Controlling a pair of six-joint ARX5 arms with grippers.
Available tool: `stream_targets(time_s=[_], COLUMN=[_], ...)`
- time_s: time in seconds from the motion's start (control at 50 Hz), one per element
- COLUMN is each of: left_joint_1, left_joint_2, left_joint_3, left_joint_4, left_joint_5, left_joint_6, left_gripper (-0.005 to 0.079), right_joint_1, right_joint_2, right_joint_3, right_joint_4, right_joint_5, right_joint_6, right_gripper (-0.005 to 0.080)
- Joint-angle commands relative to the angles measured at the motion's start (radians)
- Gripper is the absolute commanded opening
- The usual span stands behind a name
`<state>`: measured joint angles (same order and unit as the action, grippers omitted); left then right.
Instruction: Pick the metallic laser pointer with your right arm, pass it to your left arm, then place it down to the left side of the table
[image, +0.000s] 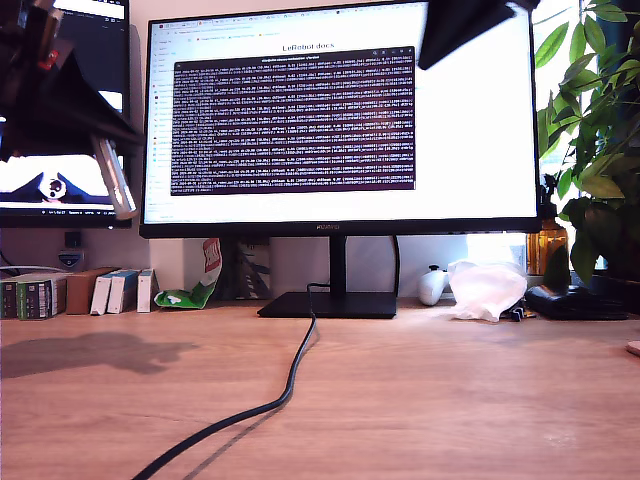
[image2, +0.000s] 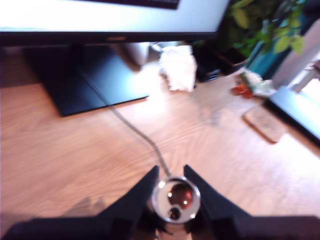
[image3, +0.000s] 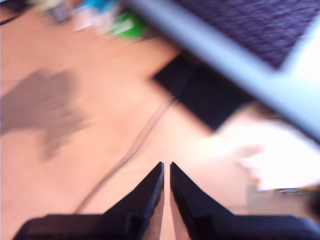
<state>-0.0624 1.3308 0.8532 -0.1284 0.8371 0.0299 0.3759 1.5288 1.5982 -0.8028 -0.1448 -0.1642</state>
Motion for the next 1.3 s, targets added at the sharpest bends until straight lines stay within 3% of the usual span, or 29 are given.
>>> stream_targets(time_s=[0.0,0.34,0.62,0.76,1.02,1.28], left_joint_1=[-0.002,-0.002,0.007,0.007,0.007,0.010], left_joint_2=[0.004,0.004,0.045,0.126,0.319,0.481], left_joint_3=[0.007,0.022,0.136,0.223,0.364,0.501], left_joint_4=[-0.007,-0.181,-0.368,-0.473,-0.612,-0.730], left_joint_5=[-0.019,-0.246,-0.323,-0.324,-0.322,-0.322], left_joint_6=[0.006,0.058,0.103,0.110,0.130,0.135], left_gripper=[-0.0024,-0.0024,-0.0024,-0.0024,-0.0024,-0.0024], right_joint_1=[-0.018,-0.085,-0.082,-0.082,-0.074,-0.054], right_joint_2=[-0.012,-0.206,-0.523,-0.655,-0.926,-1.140], right_joint_3=[-0.061,-0.394,-0.735,-0.831,-1.070,-1.148], right_joint_4=[0.010,0.273,0.544,0.575,0.641,0.542], right_joint_5=[0.026,0.124,0.214,0.262,0.247,0.222], right_joint_6=[0.002,-0.001,-0.019,-0.042,-0.110,-0.132], right_gripper=[-0.0013,-0.0012,-0.0013,-0.0012,-0.0013,-0.0013])
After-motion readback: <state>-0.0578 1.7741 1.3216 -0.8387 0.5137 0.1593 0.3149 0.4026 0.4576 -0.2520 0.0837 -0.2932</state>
